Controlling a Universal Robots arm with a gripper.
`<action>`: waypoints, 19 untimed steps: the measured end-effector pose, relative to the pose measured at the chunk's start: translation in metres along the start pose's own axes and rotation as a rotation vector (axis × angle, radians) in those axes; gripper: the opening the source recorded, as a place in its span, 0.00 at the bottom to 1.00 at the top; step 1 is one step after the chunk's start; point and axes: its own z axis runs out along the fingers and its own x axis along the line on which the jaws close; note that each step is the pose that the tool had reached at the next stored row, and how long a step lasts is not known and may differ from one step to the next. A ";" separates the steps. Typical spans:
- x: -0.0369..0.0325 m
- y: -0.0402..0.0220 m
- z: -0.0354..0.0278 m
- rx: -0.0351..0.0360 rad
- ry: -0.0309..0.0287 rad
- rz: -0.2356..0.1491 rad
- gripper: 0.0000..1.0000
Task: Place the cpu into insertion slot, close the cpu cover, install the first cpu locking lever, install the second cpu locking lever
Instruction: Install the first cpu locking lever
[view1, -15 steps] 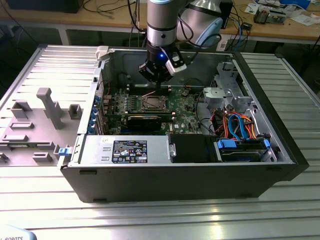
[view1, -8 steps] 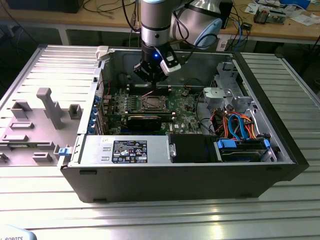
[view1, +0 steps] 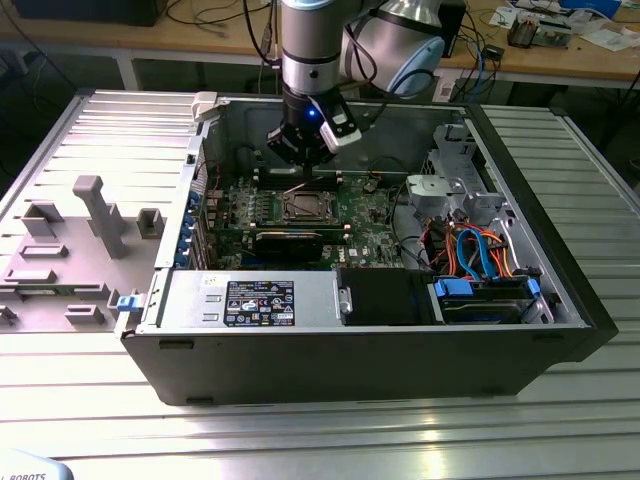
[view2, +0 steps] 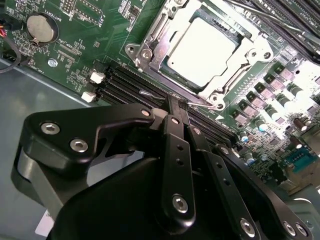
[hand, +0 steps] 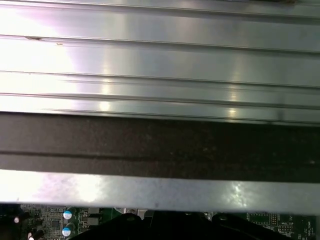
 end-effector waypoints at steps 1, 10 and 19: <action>0.0000 -0.0001 0.0004 0.0003 0.0002 0.000 0.11; 0.0000 -0.0001 0.0009 0.0001 0.0000 0.000 0.11; -0.0140 -0.0009 0.0099 0.0000 0.0000 0.000 0.11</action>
